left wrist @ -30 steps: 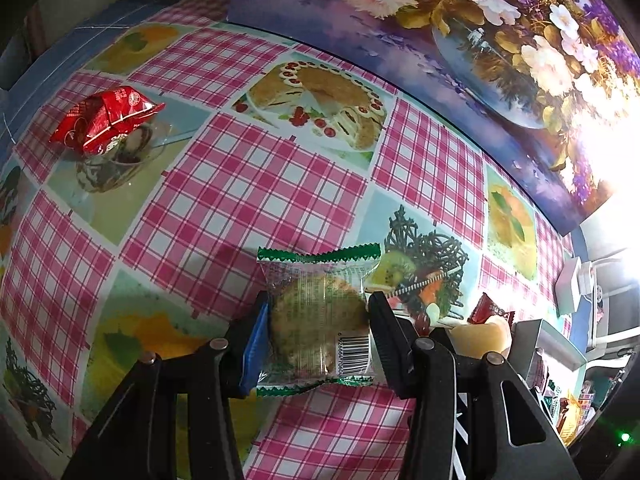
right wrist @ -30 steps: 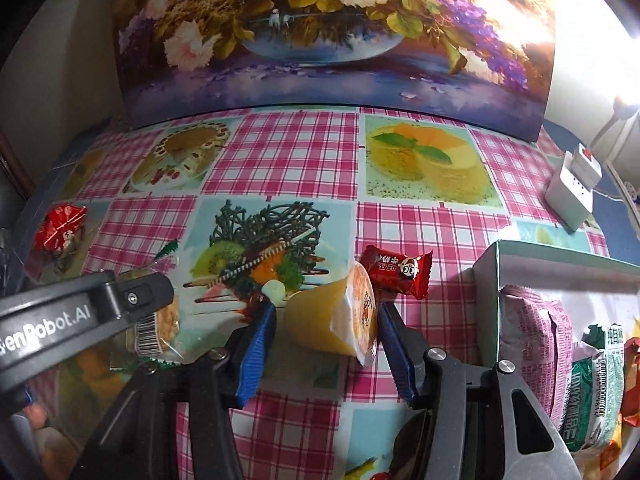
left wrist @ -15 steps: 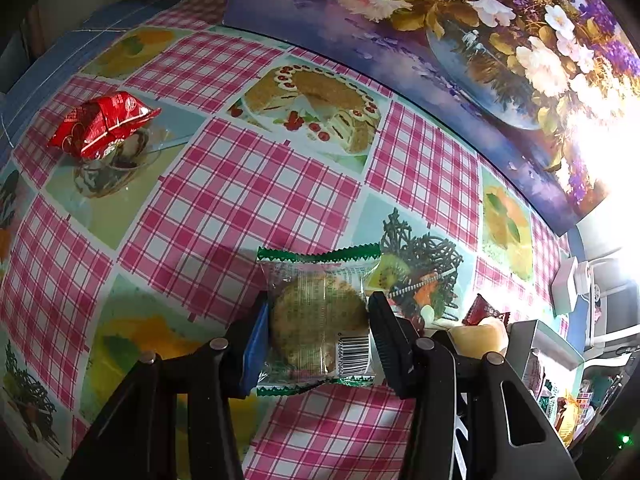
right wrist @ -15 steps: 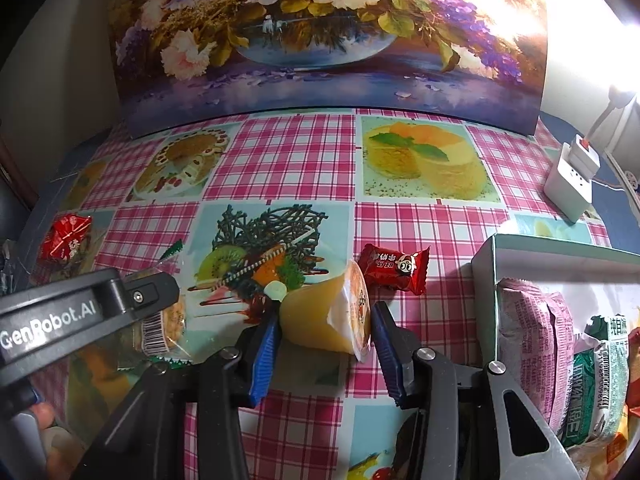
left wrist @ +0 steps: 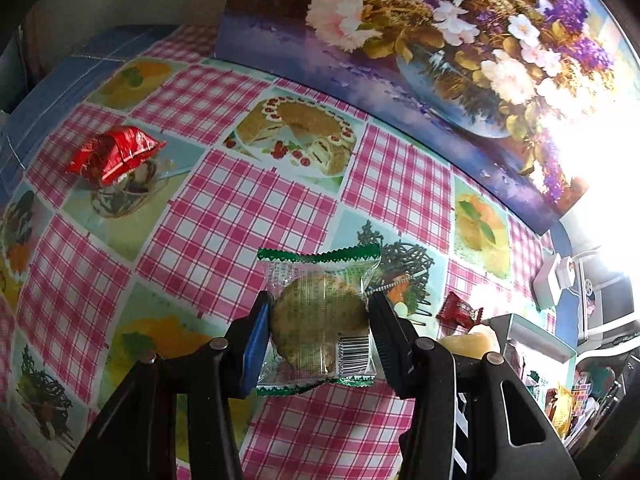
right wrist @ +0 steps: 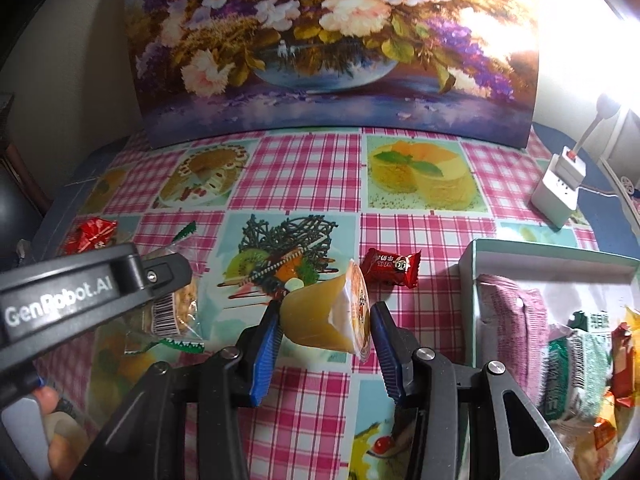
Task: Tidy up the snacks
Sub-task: 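Grasp the clear-wrapped bun with the left tool while the right tool grasps the orange jelly cup, then lift and carry the bun and jelly cup over the white tray with both tools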
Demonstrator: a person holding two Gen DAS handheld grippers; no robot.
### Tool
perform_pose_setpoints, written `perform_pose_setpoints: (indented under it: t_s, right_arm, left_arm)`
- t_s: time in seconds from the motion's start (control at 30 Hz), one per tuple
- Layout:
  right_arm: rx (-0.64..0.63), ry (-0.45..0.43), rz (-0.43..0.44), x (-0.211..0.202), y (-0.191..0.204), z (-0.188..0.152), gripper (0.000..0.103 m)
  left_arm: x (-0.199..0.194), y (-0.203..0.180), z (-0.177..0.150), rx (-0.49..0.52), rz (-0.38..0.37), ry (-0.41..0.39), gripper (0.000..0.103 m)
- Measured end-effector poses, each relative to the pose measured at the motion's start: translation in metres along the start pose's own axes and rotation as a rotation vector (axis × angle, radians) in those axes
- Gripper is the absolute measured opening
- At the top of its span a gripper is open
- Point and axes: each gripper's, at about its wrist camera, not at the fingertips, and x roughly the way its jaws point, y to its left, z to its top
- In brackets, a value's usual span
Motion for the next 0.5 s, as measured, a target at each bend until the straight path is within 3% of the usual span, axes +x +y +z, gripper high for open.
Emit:
perform_pose_setpoints:
  t_s: [0.5]
  right_arm:
    - [0.121,-0.065,0.029,-0.059,-0.025,-0.012,0.047]
  left_arm:
    - [-0.06,-0.006,-0.014,0.054,-0.053,-0.115,0.05]
